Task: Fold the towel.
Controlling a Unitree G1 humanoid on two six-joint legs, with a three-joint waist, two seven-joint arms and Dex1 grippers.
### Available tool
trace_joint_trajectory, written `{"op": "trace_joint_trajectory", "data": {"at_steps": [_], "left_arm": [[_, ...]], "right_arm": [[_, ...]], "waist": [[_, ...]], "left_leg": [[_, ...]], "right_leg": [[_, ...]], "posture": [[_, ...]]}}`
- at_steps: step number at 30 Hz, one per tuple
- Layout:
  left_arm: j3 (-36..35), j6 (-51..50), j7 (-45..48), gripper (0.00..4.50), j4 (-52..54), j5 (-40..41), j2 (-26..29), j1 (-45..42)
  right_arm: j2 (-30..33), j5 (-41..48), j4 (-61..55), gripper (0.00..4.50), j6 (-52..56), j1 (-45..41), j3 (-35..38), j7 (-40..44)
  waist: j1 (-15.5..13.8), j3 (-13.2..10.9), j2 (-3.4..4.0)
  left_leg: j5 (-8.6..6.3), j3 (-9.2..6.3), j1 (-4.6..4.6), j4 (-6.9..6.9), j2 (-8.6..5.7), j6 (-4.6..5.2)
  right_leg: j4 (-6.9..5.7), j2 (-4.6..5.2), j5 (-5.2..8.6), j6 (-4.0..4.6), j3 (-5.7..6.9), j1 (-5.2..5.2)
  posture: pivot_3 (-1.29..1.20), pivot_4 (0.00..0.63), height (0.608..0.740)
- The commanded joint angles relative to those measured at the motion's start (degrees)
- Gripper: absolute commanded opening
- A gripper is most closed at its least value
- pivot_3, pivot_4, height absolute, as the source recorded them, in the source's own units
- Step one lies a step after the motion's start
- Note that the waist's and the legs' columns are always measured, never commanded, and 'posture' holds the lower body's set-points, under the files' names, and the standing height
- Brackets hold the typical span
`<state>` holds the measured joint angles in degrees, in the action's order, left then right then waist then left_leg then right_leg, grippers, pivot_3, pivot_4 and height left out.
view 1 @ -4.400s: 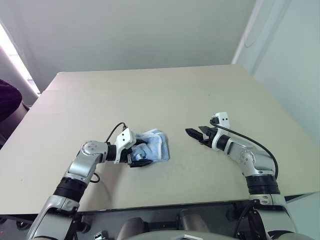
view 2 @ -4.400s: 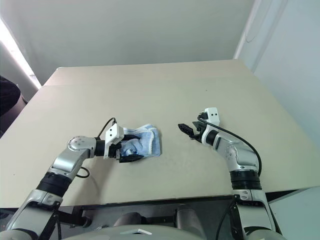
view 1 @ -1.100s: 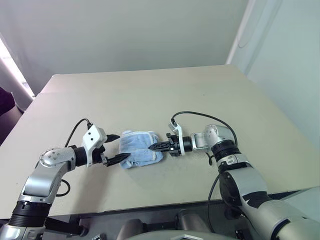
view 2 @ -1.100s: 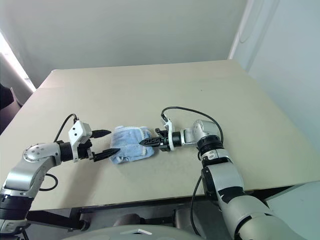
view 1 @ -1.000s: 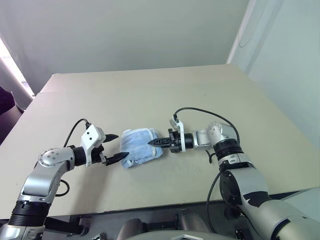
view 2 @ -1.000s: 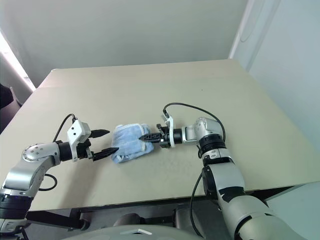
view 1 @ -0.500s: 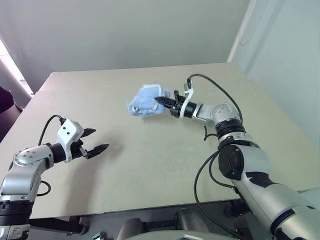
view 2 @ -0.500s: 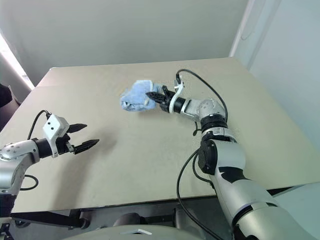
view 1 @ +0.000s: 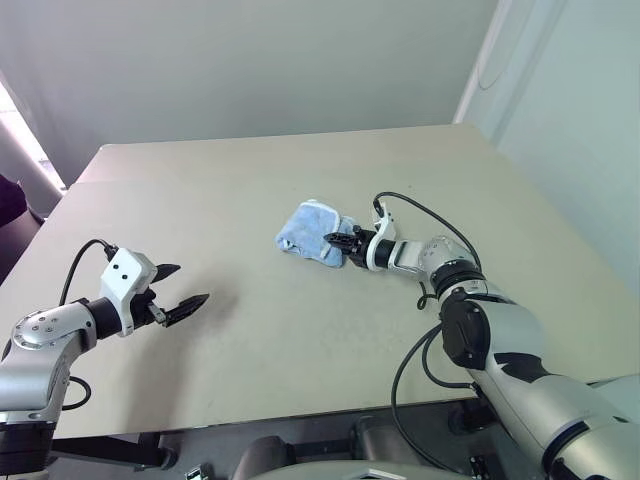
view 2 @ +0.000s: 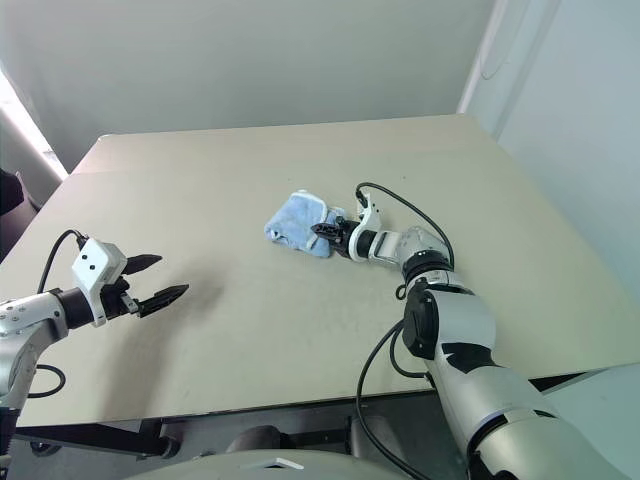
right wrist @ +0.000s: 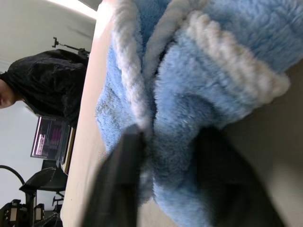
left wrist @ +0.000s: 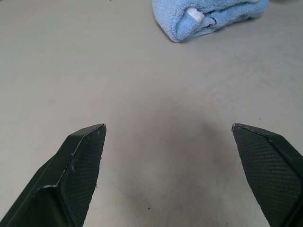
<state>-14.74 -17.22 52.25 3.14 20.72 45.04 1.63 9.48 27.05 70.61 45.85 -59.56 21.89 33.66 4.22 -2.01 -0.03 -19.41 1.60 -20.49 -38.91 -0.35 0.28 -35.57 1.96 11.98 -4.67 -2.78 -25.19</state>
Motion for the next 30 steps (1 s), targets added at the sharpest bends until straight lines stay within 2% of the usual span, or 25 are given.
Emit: {"op": "trace_joint_trajectory", "data": {"at_steps": [1,5,9,12,16,18,22,26,28,30], "left_arm": [[-0.3,0.2,0.0,4.5,0.2,0.1,0.4,-1.6],[-0.1,0.3,0.5,4.5,-0.4,0.1,0.7,-2.0],[-0.1,0.2,1.0,4.5,-1.0,0.2,0.8,-2.5],[-0.3,-0.4,1.2,4.5,-1.3,1.0,0.3,-3.0],[-0.7,-1.3,1.7,4.5,-1.1,2.2,-0.2,-3.4],[-0.8,-2.0,2.2,4.5,-0.7,3.1,-0.2,-3.3],[0.1,-2.1,2.9,4.5,0.2,2.7,0.1,-2.0],[-0.1,-2.5,3.1,4.5,1.5,3.2,-0.3,0.0],[0.2,-2.7,2.9,4.5,1.8,3.1,-0.5,0.4],[0.3,-2.9,2.7,4.5,2.1,3.2,-0.7,0.6]], "right_arm": [[1.6,-0.1,-1.9,3.0,0.8,-1.3,0.3,1.2],[3.5,0.2,-2.8,4.48,1.2,-1.6,0.6,1.1],[6.9,-0.5,-7.3,4.48,2.4,-1.3,-0.7,1.8],[9.4,-2.2,-19.1,4.48,2.2,3.0,-6.1,7.3],[14.8,-6.6,-52.1,4.48,-9.4,21.0,-19.3,17.5],[15.7,-7.6,-61.7,4.48,-19.2,29.5,-21.7,21.4],[18.6,-9.9,-67.2,4.48,-30.9,38.8,-25.2,27.5],[21.5,-6.6,-68.6,4.48,-28.0,42.1,-26.5,33.6],[21.5,-7.8,-67.5,4.48,-29.2,42.1,-27.2,33.3],[21.0,-9.1,-66.2,4.48,-29.8,41.5,-27.7,32.3]], "waist": [[0.0,0.0,0.0],[0.0,0.0,0.0],[-0.1,0.0,0.01],[-0.2,0.0,0.04],[-0.5,0.0,0.0],[-0.4,0.0,0.0],[-0.1,0.0,0.03],[-0.4,-0.2,-0.09],[-0.4,-0.3,-0.31],[-0.4,-0.3,-0.37]], "left_leg": [[0.0,0.0,-0.01,0.0,0.0,0.0],[0.0,0.0,-0.01,0.0,0.0,0.0],[0.0,0.0,-0.01,0.0,-0.01,0.0],[0.0,0.0,-0.02,0.0,-0.01,0.01],[0.0,-0.14,-0.08,0.06,-0.01,0.02],[-0.01,-0.14,-0.06,0.11,0.0,0.03],[-0.01,0.03,0.18,0.04,0.03,0.04],[0.01,0.04,0.49,-0.26,0.04,0.05],[0.01,0.04,1.0,-0.25,0.07,0.05],[0.01,0.03,1.09,-0.26,0.1,0.04]], "right_leg": [[0.01,0.0,0.0,0.0,0.0,0.0],[0.02,0.0,0.0,-0.01,0.01,0.0],[0.02,0.0,0.0,-0.01,0.01,0.02],[0.05,0.0,0.0,-0.01,0.01,0.01],[0.22,-0.05,0.01,-0.06,0.15,0.09],[0.24,-0.09,0.04,-0.11,0.17,0.1],[0.09,-0.2,0.04,-0.12,0.04,0.2],[0.11,-0.26,0.17,0.1,0.04,0.59],[0.16,-0.26,0.24,0.05,0.04,1.12],[0.17,-0.28,0.28,0.02,0.05,1.19]], "posture": [[0.0,0.0,0.74],[0.0,0.0,0.74],[0.0,0.0,0.74],[0.0,0.0,0.74],[0.0,0.0,0.74],[0.0,0.0,0.74],[0.0,0.0,0.74],[0.0,0.0,0.74],[0.0,0.0,0.74],[0.0,0.0,0.74]]}}
